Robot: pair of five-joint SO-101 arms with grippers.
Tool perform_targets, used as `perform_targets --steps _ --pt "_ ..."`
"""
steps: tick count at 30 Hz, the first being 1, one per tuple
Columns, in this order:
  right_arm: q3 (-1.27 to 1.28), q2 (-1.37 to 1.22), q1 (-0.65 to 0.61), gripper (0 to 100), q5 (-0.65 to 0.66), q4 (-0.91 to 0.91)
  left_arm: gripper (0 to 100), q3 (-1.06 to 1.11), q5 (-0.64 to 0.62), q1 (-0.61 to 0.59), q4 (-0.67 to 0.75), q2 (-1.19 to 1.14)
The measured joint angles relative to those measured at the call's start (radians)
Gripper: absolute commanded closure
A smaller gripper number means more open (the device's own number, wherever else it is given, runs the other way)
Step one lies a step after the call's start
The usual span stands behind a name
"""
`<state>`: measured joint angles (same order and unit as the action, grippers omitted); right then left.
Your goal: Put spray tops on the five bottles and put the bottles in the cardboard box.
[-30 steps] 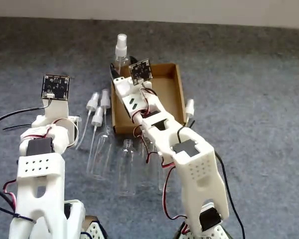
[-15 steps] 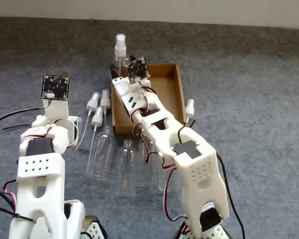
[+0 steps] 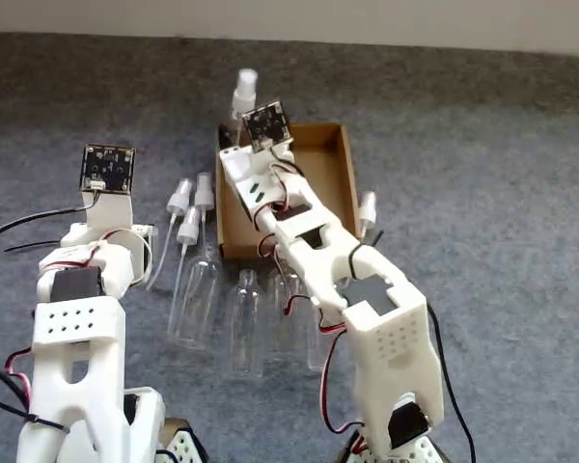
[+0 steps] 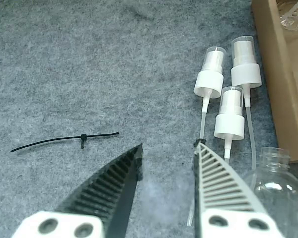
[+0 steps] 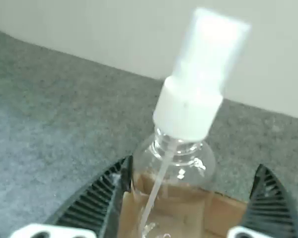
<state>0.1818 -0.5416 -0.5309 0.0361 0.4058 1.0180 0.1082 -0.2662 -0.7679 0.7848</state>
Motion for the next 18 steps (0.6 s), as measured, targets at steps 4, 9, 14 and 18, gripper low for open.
perform_targets --steps 4,9,14,18 --pt "0.000 0.032 0.000 68.3 -0.002 -0.103 84 0.000 0.000 0.000 0.000 0.000" --pt "0.000 0.097 0.000 68.3 -0.002 -0.181 84 0.000 0.000 0.000 0.000 0.000" --pt "0.000 0.180 0.000 68.3 -0.002 -0.308 84 0.000 0.000 0.000 0.000 0.000" --pt "0.000 0.259 0.000 68.3 -0.002 -0.442 84 0.000 0.000 0.000 0.000 0.000"
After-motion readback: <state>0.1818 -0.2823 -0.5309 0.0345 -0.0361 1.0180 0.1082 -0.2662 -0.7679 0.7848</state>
